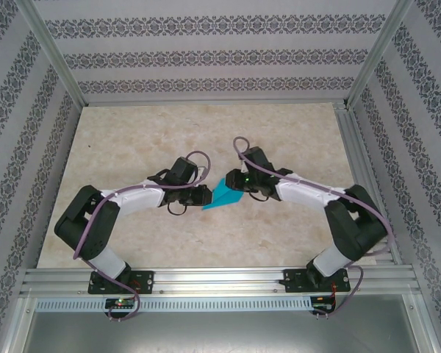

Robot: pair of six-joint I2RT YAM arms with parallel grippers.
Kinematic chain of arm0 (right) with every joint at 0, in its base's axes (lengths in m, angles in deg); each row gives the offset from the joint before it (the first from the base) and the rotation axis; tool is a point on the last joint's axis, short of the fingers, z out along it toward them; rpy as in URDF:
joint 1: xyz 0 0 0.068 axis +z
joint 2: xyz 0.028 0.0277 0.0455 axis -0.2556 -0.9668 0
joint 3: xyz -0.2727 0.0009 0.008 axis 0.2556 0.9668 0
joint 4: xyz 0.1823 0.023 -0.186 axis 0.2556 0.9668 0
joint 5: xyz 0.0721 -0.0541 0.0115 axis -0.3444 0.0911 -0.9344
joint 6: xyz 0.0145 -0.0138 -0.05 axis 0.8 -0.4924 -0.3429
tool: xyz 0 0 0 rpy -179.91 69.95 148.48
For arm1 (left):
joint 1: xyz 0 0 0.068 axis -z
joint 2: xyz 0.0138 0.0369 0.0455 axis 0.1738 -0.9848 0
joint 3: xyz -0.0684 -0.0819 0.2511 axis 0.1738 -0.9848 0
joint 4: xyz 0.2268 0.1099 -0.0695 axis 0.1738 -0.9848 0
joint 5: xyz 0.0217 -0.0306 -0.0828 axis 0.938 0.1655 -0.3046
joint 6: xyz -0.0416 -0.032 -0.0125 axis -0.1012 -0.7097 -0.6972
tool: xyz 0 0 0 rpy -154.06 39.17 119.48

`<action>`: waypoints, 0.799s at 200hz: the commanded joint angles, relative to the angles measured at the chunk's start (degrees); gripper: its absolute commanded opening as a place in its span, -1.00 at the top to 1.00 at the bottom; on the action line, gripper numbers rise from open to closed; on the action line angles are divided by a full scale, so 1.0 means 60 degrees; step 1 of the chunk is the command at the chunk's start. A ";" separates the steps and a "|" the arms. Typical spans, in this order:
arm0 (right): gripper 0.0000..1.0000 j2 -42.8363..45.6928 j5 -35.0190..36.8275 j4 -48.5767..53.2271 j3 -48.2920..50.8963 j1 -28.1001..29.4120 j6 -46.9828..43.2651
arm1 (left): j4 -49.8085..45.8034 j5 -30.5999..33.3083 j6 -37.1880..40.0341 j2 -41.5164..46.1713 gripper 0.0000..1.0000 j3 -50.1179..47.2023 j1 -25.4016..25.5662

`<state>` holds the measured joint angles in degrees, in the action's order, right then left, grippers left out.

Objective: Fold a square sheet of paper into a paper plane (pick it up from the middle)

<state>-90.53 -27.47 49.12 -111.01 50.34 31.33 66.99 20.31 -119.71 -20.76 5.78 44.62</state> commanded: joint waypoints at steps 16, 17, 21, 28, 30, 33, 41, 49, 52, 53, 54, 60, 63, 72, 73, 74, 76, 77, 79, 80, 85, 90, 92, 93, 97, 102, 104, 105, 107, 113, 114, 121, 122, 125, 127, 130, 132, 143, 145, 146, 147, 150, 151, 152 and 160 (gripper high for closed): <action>0.66 -0.1299 -0.0656 -0.1012 -0.0618 0.0638 0.0749 | -0.0013 -0.0042 -0.0057 -0.0408 0.78 -0.0018 -0.0004; 0.67 -0.1332 -0.0678 -0.1041 -0.0620 0.0647 0.0767 | -0.0007 -0.0039 -0.0057 -0.0414 0.79 -0.0018 0.0000; 0.68 -0.1445 -0.0763 -0.1161 -0.0651 0.0663 0.0840 | -0.0026 -0.0016 -0.0045 -0.0471 0.79 -0.0017 0.0000; 0.68 -0.1605 -0.0886 -0.1317 -0.0673 0.0724 0.0945 | -0.0043 0.0044 -0.0028 -0.0553 0.79 -0.0004 -0.0017; 0.69 -0.1641 -0.0912 -0.1370 -0.0683 0.0735 0.0968 | -0.0048 0.0049 -0.0009 -0.0582 0.80 -0.0004 -0.0009; 0.69 -0.1700 -0.0963 -0.1436 -0.0681 0.0737 0.0999 | -0.0045 0.0064 -0.0001 -0.0618 0.80 0.0009 -0.0011; 0.70 -0.1823 -0.1047 -0.1523 -0.0716 0.0747 0.1052 | -0.0042 0.0122 0.0002 -0.0710 0.80 0.0013 -0.0011; 0.71 -0.1949 -0.1106 -0.1595 -0.0715 0.0753 0.1113 | 0.0045 0.0143 0.0000 -0.0788 0.81 0.0011 -0.0011; 0.70 -0.1982 -0.1127 -0.1623 -0.0714 0.0749 0.1121 | 0.0064 0.0132 -0.0005 -0.0811 0.81 0.0011 -0.0019; 0.71 -0.1988 -0.1141 -0.1633 -0.0712 0.0746 0.1129 | 0.0076 0.0129 -0.0002 -0.0821 0.82 0.0019 -0.0023; 0.71 -0.1999 -0.1148 -0.1637 -0.0711 0.0752 0.1133 | 0.0089 0.0127 -0.0007 -0.0826 0.81 0.0015 -0.0017; 0.71 -0.2070 -0.1160 -0.1650 -0.0708 0.0747 0.1150 | 0.0132 0.0150 -0.0012 -0.0881 0.82 0.0010 -0.0011; 0.71 -0.2099 -0.1155 -0.1656 -0.0697 0.0751 0.1144 | 0.0153 0.0153 -0.0029 -0.0896 0.82 0.0000 -0.0010; 0.71 -0.2187 -0.1155 -0.1644 -0.0699 0.0743 0.1168 | 0.0182 0.0232 -0.0055 -0.0940 0.82 -0.0017 -0.0001; 0.71 -0.2194 -0.1155 -0.1650 -0.0697 0.0743 0.1174 | 0.0186 0.0244 -0.0056 -0.0944 0.82 -0.0018 -0.0007; 0.71 -0.2204 -0.1147 -0.1646 -0.0689 0.0743 0.1178 | 0.0188 0.0250 -0.0049 -0.0946 0.83 -0.0018 -0.0009; 0.71 -0.2219 -0.1149 -0.1639 -0.0683 0.0736 0.1180 | 0.0189 0.0266 -0.0054 -0.0958 0.83 -0.0022 -0.0018; 0.71 -0.2232 -0.1152 -0.1633 -0.0682 0.0740 0.1181 | 0.0190 0.0269 -0.0055 -0.0961 0.83 -0.0020 -0.0022; 0.71 -0.2244 -0.1150 -0.1625 -0.0685 0.0732 0.1192 | 0.0197 0.0278 -0.0056 -0.0962 0.83 -0.0031 -0.0022; 0.71 -0.2259 -0.1153 -0.1626 -0.0683 0.0738 0.1194 | 0.0208 0.0289 -0.0056 -0.0970 0.83 -0.0031 -0.0024; 0.71 -0.2304 -0.1155 -0.1627 -0.0667 0.0724 0.1206 | 0.0215 0.0300 -0.0056 -0.0977 0.83 -0.0046 -0.0025; 0.72 -0.2343 -0.1142 -0.1627 -0.0658 0.0728 0.1210 | 0.0218 0.0336 -0.0053 -0.0989 0.83 -0.0046 -0.0023; 0.72 -0.2375 -0.1133 -0.1616 -0.0660 0.0718 0.1210 | 0.0201 0.0353 -0.0048 -0.0991 0.83 -0.0047 -0.0014; 0.72 -0.2383 -0.1137 -0.1607 -0.0656 0.0723 0.1218 | 0.0195 0.0371 -0.0045 -0.0992 0.83 -0.0047 -0.0013; 0.72 -0.2435 -0.1127 -0.1569 -0.0660 0.0714 0.1224 | 0.0176 0.0396 -0.0031 -0.0979 0.83 -0.0063 -0.0016; 0.72 -0.2491 -0.1112 -0.1536 -0.0658 0.0708 0.1224 | 0.0170 0.0413 -0.0027 -0.0970 0.83 -0.0083 -0.0025; 0.72 -0.2511 -0.1111 -0.1528 -0.0660 0.0698 0.1243 | 0.0163 0.0406 -0.0023 -0.0964 0.83 -0.0089 -0.0026; 0.72 -0.2524 -0.1111 -0.1519 -0.0663 0.0699 0.1241 | 0.0162 0.0419 -0.0025 -0.0964 0.83 -0.0098 -0.0026; 0.72 -0.2541 -0.1107 -0.1512 -0.0654 0.0688 0.1236 | 0.0150 0.0436 -0.0008 -0.0963 0.83 -0.0097 -0.0023; 0.72 -0.2600 -0.1097 -0.1485 -0.0639 0.0685 0.1251 | 0.0107 0.0471 -0.0011 -0.0950 0.82 -0.0131 -0.0012; 0.72 -0.2605 -0.1097 -0.1476 -0.0638 0.0678 0.1253 | 0.0105 0.0474 -0.0004 -0.0949 0.82 -0.0133 -0.0019; 0.72 -0.2664 -0.1067 -0.1452 -0.0627 0.0683 0.1268 | 0.0028 0.0533 0.0024 -0.0962 0.82 -0.0155 -0.0019; 0.72 -0.2673 -0.1067 -0.1452 -0.0617 0.0677 0.1268 | 0.0028 0.0534 0.0028 -0.0962 0.82 -0.0160 -0.0023; 0.72 -0.2702 -0.1067 -0.1444 -0.0609 0.0673 0.1269 | 0.0003 0.0560 0.0049 -0.0952 0.82 -0.0175 -0.0009; 0.72 -0.2717 -0.1067 -0.1439 -0.0608 0.0664 0.1269 | -0.0003 0.0563 0.0047 -0.0949 0.82 -0.0185 -0.0015; 0.72 -0.2733 -0.1056 -0.1423 -0.0598 0.0668 0.1269 | -0.0028 0.0582 0.0046 -0.0950 0.82 -0.0200 -0.0019; 0.72 -0.2751 -0.1049 -0.1415 -0.0602 0.0670 0.1269 | -0.0048 0.0594 0.0057 -0.0948 0.82 -0.0206 -0.0021; 0.73 -0.2811 -0.1019 -0.1363 -0.0566 0.0654 0.1269 | -0.0112 0.0649 0.0071 -0.0932 0.82 -0.0241 -0.0025; 0.73 -0.2825 -0.1022 -0.1353 -0.0568 0.0652 0.1269 | -0.0124 0.0659 0.0071 -0.0922 0.83 -0.0261 -0.0026; 0.73 -0.2827 -0.1022 -0.1351 -0.0566 0.0654 0.1276 | -0.0121 0.0663 0.0073 -0.0920 0.82 -0.0271 -0.0026; 0.73 -0.2829 -0.1023 -0.1343 -0.0557 0.0640 0.1272 | -0.0127 0.0665 0.0074 -0.0912 0.83 -0.0276 -0.0026; 0.73 -0.2841 -0.1001 -0.1325 -0.0554 0.0641 0.1269 | -0.0135 0.0665 0.0075 -0.0905 0.82 -0.0301 -0.0024; 0.73 -0.2835 -0.0997 -0.1315 -0.0551 0.0634 0.1269 | -0.0148 0.0666 0.0083 -0.0904 0.83 -0.0306 -0.0018; 0.73 -0.2840 -0.1003 -0.1303 -0.0550 0.0637 0.1269 | -0.0155 0.0666 0.0072 -0.0897 0.82 -0.0316 -0.0015; 0.73 -0.2859 -0.0966 -0.1239 -0.0538 0.0624 0.1269 | -0.0229 0.0683 0.0083 -0.0857 0.82 -0.0351 -0.0024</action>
<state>-105.79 -33.91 40.58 -114.01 54.42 38.19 67.21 22.33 -120.00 -26.03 5.28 44.62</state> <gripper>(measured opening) 0.137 0.088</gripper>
